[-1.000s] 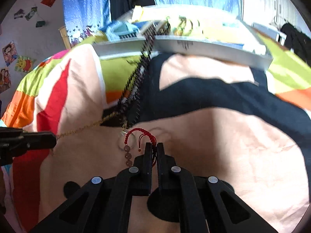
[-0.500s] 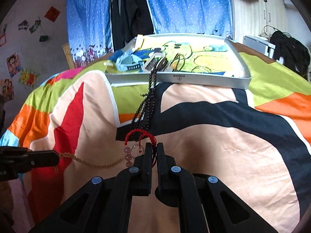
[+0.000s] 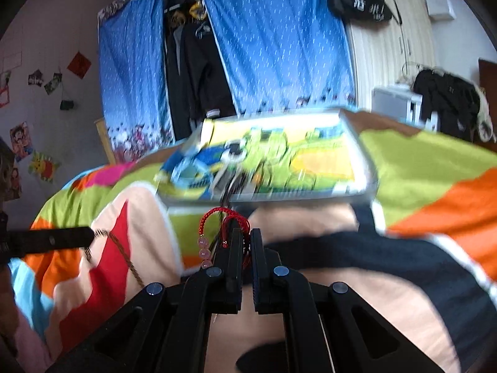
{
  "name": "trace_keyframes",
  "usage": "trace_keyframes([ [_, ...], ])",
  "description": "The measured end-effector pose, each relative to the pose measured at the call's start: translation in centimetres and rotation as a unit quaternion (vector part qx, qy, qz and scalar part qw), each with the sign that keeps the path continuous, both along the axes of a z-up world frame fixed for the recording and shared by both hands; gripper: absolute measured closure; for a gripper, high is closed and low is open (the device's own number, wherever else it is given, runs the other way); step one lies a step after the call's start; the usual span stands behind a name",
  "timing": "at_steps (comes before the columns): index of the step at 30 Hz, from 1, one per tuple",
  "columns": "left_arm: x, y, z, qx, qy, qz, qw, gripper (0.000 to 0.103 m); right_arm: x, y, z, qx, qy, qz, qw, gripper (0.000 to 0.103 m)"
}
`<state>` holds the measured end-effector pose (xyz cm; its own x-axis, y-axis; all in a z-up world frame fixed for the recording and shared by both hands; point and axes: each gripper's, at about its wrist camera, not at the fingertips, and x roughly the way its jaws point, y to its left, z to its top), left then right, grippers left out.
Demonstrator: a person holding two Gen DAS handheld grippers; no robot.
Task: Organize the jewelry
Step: 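Carry the necklace and red bracelet with both tools into the tray and open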
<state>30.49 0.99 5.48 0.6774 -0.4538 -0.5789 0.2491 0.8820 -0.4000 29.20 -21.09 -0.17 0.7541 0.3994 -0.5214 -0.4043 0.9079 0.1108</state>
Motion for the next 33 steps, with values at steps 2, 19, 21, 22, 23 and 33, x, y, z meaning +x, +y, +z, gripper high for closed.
trace_keyframes([
  [2, 2.1, 0.0, 1.4, 0.003, -0.02, 0.001, 0.9998, 0.103, 1.3, -0.2, 0.6, 0.009, -0.011, -0.005, 1.0, 0.098],
  [19, 19.4, 0.9, -2.2, 0.028, -0.035, 0.061, 0.9971, 0.103, 17.0, -0.7, 0.6, 0.053, 0.001, -0.063, 0.997, 0.098],
  [21, 20.4, 0.9, -3.5, 0.03, -0.02, 0.062, 0.9974, 0.103, 18.1, -0.9, -0.3, 0.057, 0.015, -0.068, 0.996, 0.098],
  [22, 20.8, 0.8, -4.2, 0.032, -0.011, 0.062, 0.9975, 0.103, 18.4, -0.9, -0.9, 0.055, 0.02, -0.069, 0.996, 0.098],
  [23, 20.9, 0.7, -4.6, 0.035, -0.005, 0.064, 0.9974, 0.103, 18.6, -1.0, -1.4, 0.053, 0.026, -0.072, 0.996, 0.098],
  [33, 20.3, 0.0, -7.8, 0.073, 0.057, 0.082, 0.9923, 0.102, 19.5, -1.5, -4.2, 0.037, 0.078, -0.084, 0.993, 0.097],
])
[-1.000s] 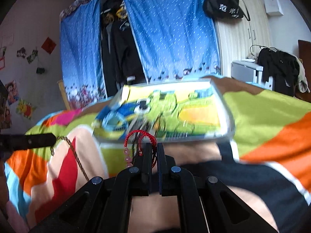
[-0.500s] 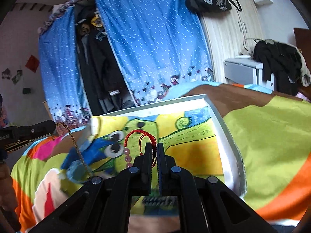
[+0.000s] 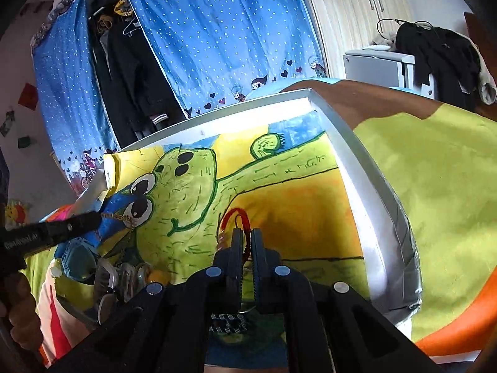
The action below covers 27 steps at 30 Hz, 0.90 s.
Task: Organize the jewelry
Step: 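Carry the necklace and red bracelet with both tools into the tray and open, then withdraw both tools back over the remaining bead strand and silver ring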
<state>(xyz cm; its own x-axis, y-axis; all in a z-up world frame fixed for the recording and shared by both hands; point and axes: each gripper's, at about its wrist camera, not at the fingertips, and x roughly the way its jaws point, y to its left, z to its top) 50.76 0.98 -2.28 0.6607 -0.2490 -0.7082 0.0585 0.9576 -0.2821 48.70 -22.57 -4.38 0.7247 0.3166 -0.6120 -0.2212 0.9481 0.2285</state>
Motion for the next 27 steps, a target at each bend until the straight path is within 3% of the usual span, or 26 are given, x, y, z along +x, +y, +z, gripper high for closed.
trace_keyframes([
  [3, -0.6, -0.6, 0.3, 0.03, 0.009, 0.009, 0.9995, 0.091, -0.3, -0.3, 0.3, -0.005, 0.002, 0.001, 1.0, 0.091],
  [5, -1.3, -0.8, 0.9, 0.037, 0.002, 0.018, 0.9992, 0.06, -0.8, -0.6, 0.7, -0.012, 0.0, -0.003, 1.0, 0.076],
  [7, -2.6, -0.5, 2.1, 0.037, -0.021, 0.038, 0.9984, 0.044, -1.4, -0.8, 1.3, -0.011, -0.005, -0.003, 1.0, 0.071],
  [9, -3.8, -0.5, 3.4, 0.041, -0.041, 0.05, 0.997, 0.034, -2.2, -1.1, 2.1, -0.013, -0.011, -0.005, 1.0, 0.067],
  [10, -4.3, -0.5, 4.0, 0.044, -0.048, 0.055, 0.9964, 0.028, -2.4, -1.2, 2.5, -0.014, -0.014, -0.006, 1.0, 0.06],
  [14, -6.8, -0.4, 6.7, 0.039, -0.073, 0.061, 0.9947, 0.02, -4.9, -1.8, 5.0, -0.016, -0.044, -0.01, 0.999, 0.032],
  [19, -11.3, -0.4, 10.2, 0.028, -0.113, 0.062, 0.9912, 0.017, -8.3, -2.7, 8.0, 0.0, -0.086, -0.004, 0.996, 0.009],
  [27, -18.8, -1.4, 13.9, 0.03, -0.152, 0.051, 0.9866, 0.017, -15.9, -3.4, 12.8, 0.013, -0.166, 0.008, 0.986, 0.0],
])
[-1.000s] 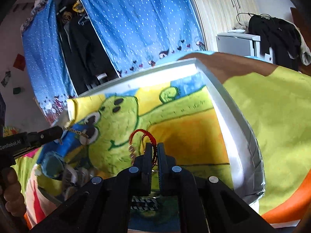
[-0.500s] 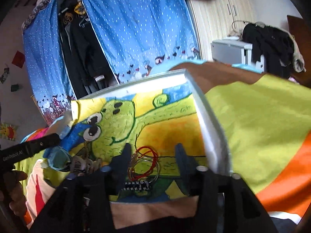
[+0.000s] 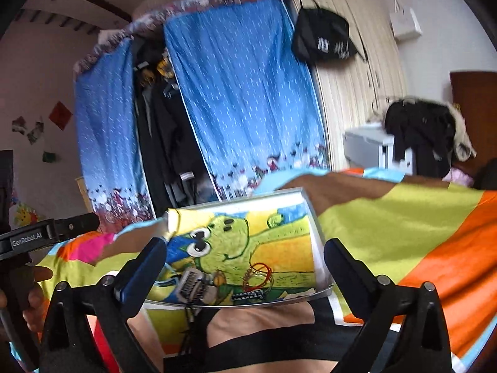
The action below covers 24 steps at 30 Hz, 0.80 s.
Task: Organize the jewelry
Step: 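Withdraw both tools back over the remaining bead strand and silver ring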
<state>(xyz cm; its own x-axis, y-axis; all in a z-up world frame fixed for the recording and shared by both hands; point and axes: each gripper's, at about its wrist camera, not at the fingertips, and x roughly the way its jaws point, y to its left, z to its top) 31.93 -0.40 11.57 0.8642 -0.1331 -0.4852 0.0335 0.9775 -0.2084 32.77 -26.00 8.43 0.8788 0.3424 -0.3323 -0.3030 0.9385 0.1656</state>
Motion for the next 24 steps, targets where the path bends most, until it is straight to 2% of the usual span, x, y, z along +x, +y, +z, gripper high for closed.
trace_keyframes([
  [4, -3.5, -0.7, 0.5, -0.016, -0.004, -0.016, 0.9997, 0.016, -3.7, -0.7, 1.4, 0.013, -0.028, 0.004, 1.0, 0.0],
  [6, -5.5, -1.1, 0.6, -0.022, -0.009, -0.022, 0.9995, 0.011, -5.5, -0.9, 1.9, 0.014, -0.041, 0.008, 0.999, 0.0],
  [7, -6.2, -1.1, 0.6, -0.023, -0.012, -0.023, 0.9994, 0.006, -6.3, -1.0, 2.1, 0.012, -0.046, 0.008, 0.999, 0.0],
  [12, -10.1, -1.3, 0.2, -0.013, -0.019, -0.022, 0.9995, 0.005, -10.2, -1.4, 2.2, 0.001, -0.065, 0.008, 0.998, 0.0],
  [17, -12.8, -0.6, -1.3, -0.009, -0.013, -0.026, 0.9995, 0.002, -13.3, -1.2, 0.7, -0.023, -0.059, 0.014, 0.998, 0.0],
  [24, -15.2, 0.2, -4.9, 0.005, 0.01, -0.019, 0.9997, 0.002, -16.0, -0.4, -1.9, -0.051, -0.026, 0.021, 0.998, 0.0],
])
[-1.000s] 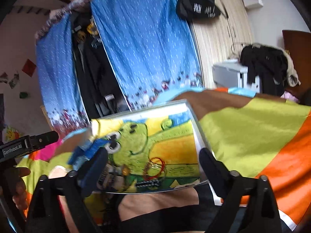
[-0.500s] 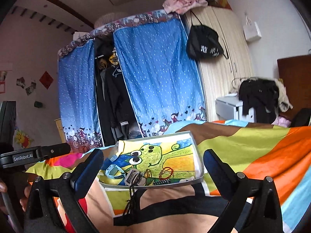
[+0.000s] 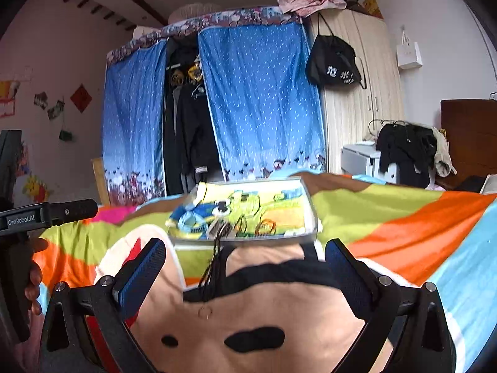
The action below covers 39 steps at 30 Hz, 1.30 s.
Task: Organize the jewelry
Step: 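Withdraw both tools back over the remaining bead strand and silver ring, then grasp the silver ring with the right tool while the left tool grasps the bead strand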
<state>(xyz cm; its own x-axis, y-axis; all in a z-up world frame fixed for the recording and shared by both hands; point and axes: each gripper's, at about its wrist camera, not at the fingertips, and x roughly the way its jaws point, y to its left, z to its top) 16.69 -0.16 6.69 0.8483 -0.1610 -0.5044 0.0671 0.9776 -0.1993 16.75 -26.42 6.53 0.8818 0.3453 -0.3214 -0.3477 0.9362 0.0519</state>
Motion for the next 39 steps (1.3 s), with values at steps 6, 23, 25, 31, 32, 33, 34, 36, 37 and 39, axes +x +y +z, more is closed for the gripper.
trace_keyframes([
  [6, -0.4, 0.5, -4.0, 0.012, 0.057, 0.0, 0.9983, 0.002, -1.2, 0.9, -1.7, 0.001, 0.037, 0.01, 0.999, 0.0],
  [23, 3.5, 1.9, -11.9, 0.068, 0.19, -0.011, 0.9794, 0.002, 3.2, 1.5, -9.4, -0.065, 0.235, -0.057, 0.968, 0.0],
  [25, 4.5, 2.2, -12.1, 0.071, 0.188, -0.015, 0.9794, 0.002, 3.9, 1.4, -10.1, -0.065, 0.251, -0.051, 0.965, 0.0],
  [31, 7.8, 2.7, -12.8, 0.051, 0.183, -0.037, 0.981, 0.002, 6.6, 1.6, -11.5, -0.069, 0.272, -0.028, 0.959, 0.0],
  [32, 8.5, 2.9, -12.9, 0.044, 0.185, -0.04, 0.9809, 0.002, 6.9, 1.7, -11.7, -0.07, 0.272, -0.022, 0.96, 0.0],
  [33, 9.1, 3.1, -13.1, 0.034, 0.187, -0.041, 0.981, 0.002, 7.3, 1.9, -11.8, -0.071, 0.27, -0.015, 0.96, 0.0],
  [34, 9.6, 3.3, -13.3, 0.024, 0.187, -0.041, 0.9812, 0.003, 7.6, 2.2, -12.0, -0.071, 0.269, -0.006, 0.961, 0.001],
  [36, 10.7, 3.8, -13.6, 0.003, 0.191, -0.047, 0.9804, 0.003, 8.3, 2.9, -12.6, -0.072, 0.27, 0.017, 0.96, 0.009],
  [37, 11.1, 3.9, -13.7, -0.004, 0.191, -0.049, 0.9804, 0.005, 8.6, 3.2, -12.8, -0.073, 0.271, 0.024, 0.959, 0.014],
  [39, 12.0, 4.1, -13.8, -0.012, 0.183, -0.056, 0.9815, 0.008, 9.3, 4.0, -13.6, -0.079, 0.276, 0.039, 0.957, 0.016],
])
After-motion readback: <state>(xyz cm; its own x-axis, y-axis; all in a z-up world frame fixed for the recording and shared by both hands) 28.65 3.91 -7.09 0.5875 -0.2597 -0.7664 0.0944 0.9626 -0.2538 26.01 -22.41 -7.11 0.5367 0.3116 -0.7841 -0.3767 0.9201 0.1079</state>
